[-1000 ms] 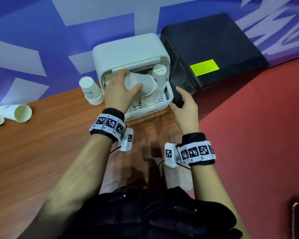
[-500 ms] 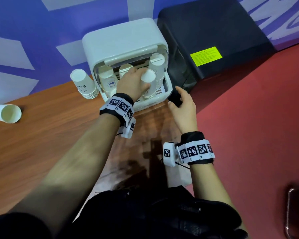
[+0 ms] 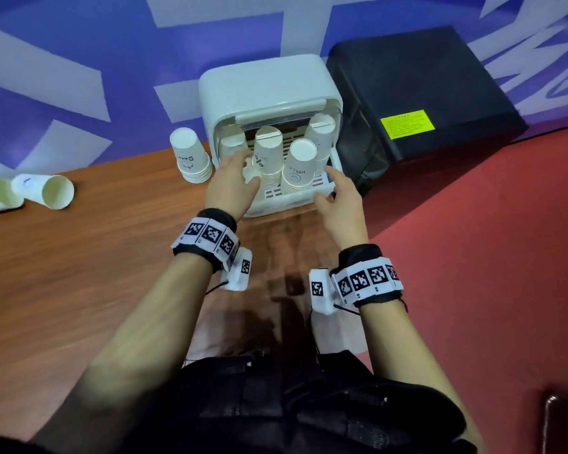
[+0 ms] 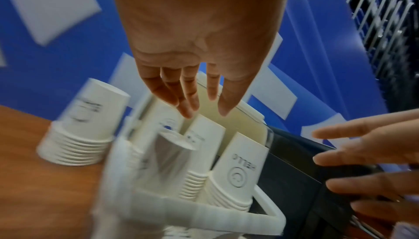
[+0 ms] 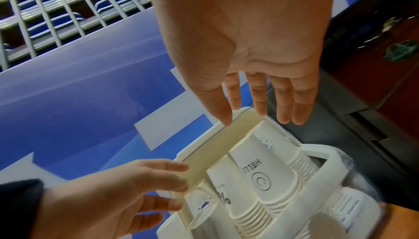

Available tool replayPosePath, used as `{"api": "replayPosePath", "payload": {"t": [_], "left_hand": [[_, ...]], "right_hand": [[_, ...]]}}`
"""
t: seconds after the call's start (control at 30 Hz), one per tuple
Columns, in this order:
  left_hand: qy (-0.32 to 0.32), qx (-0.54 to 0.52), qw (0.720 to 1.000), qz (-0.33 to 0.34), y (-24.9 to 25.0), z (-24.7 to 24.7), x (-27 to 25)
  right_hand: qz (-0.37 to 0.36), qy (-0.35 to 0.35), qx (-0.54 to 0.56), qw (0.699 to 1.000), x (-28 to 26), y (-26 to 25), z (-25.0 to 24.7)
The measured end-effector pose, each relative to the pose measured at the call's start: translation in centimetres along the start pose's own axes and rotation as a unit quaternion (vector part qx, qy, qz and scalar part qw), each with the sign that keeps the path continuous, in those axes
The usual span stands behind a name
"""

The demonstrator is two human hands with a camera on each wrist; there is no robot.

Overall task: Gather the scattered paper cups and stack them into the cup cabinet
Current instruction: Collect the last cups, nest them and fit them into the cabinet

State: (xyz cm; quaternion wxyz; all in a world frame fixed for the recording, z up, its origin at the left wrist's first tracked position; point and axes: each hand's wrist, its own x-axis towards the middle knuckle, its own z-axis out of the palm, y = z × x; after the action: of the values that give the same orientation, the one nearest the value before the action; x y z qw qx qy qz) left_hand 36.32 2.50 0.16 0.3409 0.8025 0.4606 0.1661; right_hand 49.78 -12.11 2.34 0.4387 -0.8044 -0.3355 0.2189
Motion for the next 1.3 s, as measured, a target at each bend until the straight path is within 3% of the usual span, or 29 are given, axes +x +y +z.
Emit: {"api": "replayPosePath", "payload": {"t": [0.17, 0.47, 1.0, 1.3], "left_hand": [[0.075, -0.060, 0.995, -0.039, -4.6, -4.2, -5.3], [0.193, -0.149, 0.963, -0.112, -13.9, -12.4, -13.6], [0.241, -0.145, 0.943, -0.179, -34.3, -33.3, -25.7], [0.268, -0.158, 0.920, -0.238, -45.1, -40.9, -28.3]], "right_hand": [[-0.034, -0.080, -0.037, 0.996, -0.7, -3.4, 3.4], [-0.097, -0.221, -0.070, 0.968, -6.7, -10.6, 14.9], [-0.134, -0.349, -0.140, 0.917, -22.6, -24.3, 39.5], [-0.142, -0.384, -0.181, 0.894, -26.2, -29.3, 51.9]]}}
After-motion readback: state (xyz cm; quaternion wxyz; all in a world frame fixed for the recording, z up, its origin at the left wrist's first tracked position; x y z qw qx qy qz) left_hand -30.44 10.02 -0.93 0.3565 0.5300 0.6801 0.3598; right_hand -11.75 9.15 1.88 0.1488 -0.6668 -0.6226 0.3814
